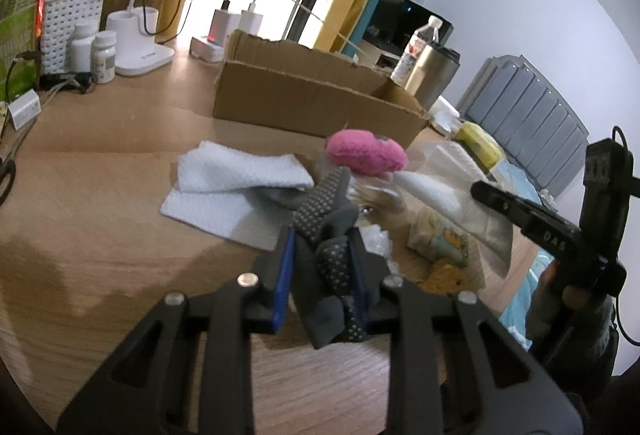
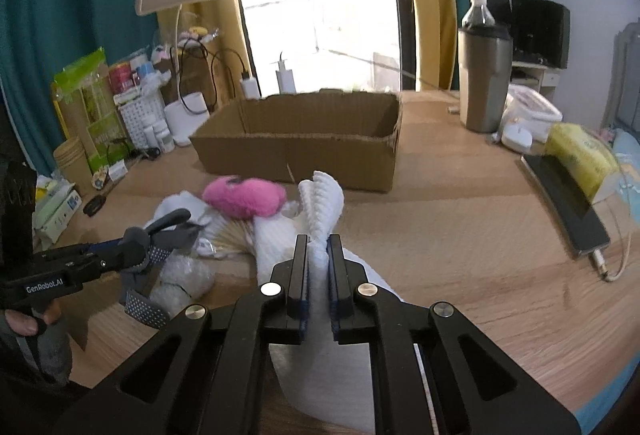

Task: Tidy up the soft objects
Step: 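Carry the towel and glove over the cardboard box with both tools, then open both tools to drop the towel and glove into the box, then grasp the cartoon tissue pack with the right tool while the left grasps bubble-wrap bag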

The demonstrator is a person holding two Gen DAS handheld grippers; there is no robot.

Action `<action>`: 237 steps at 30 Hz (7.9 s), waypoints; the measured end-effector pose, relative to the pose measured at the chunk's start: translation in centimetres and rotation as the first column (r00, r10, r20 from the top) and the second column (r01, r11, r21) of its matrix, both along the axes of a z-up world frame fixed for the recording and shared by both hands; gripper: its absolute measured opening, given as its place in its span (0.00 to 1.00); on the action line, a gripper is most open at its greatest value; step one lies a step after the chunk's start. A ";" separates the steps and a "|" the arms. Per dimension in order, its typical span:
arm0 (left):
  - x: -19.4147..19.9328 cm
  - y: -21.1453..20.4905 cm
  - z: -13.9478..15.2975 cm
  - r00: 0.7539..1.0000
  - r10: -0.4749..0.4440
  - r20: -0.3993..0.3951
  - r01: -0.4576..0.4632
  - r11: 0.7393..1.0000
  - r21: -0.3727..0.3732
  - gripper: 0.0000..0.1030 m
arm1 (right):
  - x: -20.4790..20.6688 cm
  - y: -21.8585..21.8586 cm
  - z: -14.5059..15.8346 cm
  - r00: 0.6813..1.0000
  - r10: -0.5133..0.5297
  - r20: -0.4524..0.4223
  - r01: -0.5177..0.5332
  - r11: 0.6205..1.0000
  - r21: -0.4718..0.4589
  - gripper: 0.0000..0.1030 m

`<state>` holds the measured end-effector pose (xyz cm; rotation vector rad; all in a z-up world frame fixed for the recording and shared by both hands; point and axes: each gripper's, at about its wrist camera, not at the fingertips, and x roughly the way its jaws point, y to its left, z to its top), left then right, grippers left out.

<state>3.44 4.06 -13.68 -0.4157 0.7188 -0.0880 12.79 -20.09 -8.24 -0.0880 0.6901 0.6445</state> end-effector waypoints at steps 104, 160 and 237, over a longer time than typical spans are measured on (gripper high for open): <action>22.2 2.8 4.5 1.000 -0.021 -0.004 0.021 0.984 0.179 0.27 | 17.8 9.7 0.6 0.990 0.136 -0.029 -0.136 0.991 -0.006 0.09; 10.3 0.5 9.7 0.991 -0.002 0.134 -0.023 0.983 0.184 0.78 | 7.1 4.6 5.7 0.993 0.038 0.108 -0.039 0.999 0.004 0.58; 3.6 -8.5 -1.3 0.982 -0.090 -0.164 0.123 0.972 0.202 0.45 | 1.2 0.7 -4.7 0.977 0.165 -0.133 -0.175 0.982 -0.069 0.50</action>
